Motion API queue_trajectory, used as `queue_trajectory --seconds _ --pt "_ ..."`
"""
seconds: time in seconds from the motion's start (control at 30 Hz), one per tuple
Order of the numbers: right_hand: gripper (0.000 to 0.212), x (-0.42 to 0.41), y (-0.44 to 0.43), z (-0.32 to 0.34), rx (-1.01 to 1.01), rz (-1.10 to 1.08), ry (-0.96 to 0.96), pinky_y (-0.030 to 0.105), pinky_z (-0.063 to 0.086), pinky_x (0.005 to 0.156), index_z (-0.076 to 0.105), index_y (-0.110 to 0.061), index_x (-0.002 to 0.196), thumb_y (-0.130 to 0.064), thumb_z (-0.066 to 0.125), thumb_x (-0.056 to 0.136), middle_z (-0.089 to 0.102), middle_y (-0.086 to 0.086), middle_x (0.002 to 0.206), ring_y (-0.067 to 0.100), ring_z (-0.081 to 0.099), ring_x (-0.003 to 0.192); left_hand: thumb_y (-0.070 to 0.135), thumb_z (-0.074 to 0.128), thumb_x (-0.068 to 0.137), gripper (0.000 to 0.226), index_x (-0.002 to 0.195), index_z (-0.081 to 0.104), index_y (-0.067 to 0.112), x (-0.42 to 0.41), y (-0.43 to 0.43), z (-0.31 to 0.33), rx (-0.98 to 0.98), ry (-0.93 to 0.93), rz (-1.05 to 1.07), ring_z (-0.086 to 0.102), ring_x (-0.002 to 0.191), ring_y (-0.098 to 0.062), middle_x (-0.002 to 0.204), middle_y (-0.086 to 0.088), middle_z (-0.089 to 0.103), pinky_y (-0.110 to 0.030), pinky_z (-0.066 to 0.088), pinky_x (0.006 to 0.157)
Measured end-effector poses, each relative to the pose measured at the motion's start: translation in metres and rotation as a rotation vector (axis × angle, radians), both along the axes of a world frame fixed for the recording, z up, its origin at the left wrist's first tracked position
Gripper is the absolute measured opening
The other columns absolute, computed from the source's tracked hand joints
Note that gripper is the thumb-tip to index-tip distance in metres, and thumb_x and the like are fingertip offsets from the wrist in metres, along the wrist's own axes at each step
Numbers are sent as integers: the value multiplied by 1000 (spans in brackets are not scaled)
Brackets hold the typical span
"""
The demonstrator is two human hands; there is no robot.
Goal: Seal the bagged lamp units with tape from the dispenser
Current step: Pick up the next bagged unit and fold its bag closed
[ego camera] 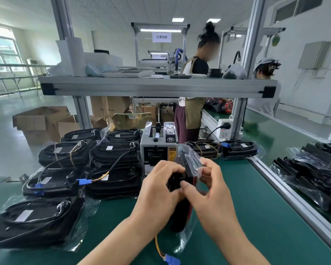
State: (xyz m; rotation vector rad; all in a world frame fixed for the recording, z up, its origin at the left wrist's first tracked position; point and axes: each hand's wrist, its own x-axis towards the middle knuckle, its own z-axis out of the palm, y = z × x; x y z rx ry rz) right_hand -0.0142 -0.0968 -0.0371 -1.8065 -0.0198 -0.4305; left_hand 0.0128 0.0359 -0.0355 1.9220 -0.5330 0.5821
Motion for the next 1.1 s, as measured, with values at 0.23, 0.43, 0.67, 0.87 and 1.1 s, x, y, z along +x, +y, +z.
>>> queue_trajectory --seconds 0.23,0.43,0.67,0.87,1.1 --pt "7 10 1 4 180 -95 59 25 44 87 64 -40 96 -40 61 90 61 -15 107 -8 58 96 30 80 63 48 99 49 39 -25 -11 -10 5 17 13 57 101 2 102 18 57 -9 42 85" --pt "43 8 7 6 324 -44 47 44 53 73 62 -10 82 -45 38 93 67 8 74 22 62 70 14 85 67 48 100 55 30 -25 -15 -20 40 -72 28 53 96 3 95 15 55 -3 38 81" --pt "39 10 -6 5 165 -114 89 18 39 96 61 -29 130 -14 55 95 59 -20 128 -11 54 107 31 72 80 10 87 66 26 -5 -7 -12 -166 -11 -137 63 84 -8 86 9 65 -19 50 74" --pt "47 10 -18 7 152 -61 105 17 28 107 44 -28 148 -20 44 101 46 -27 141 -13 40 122 20 62 97 15 95 71 8 103 23 -14 -725 758 215 56 58 -9 70 0 64 -20 46 52" --pt "43 15 -17 2 71 -63 88 -3 26 82 47 -27 146 -24 40 103 47 -31 128 -37 34 95 17 65 96 12 88 67 8 166 21 -24 -857 1047 240 52 46 -6 54 1 62 -18 40 44"
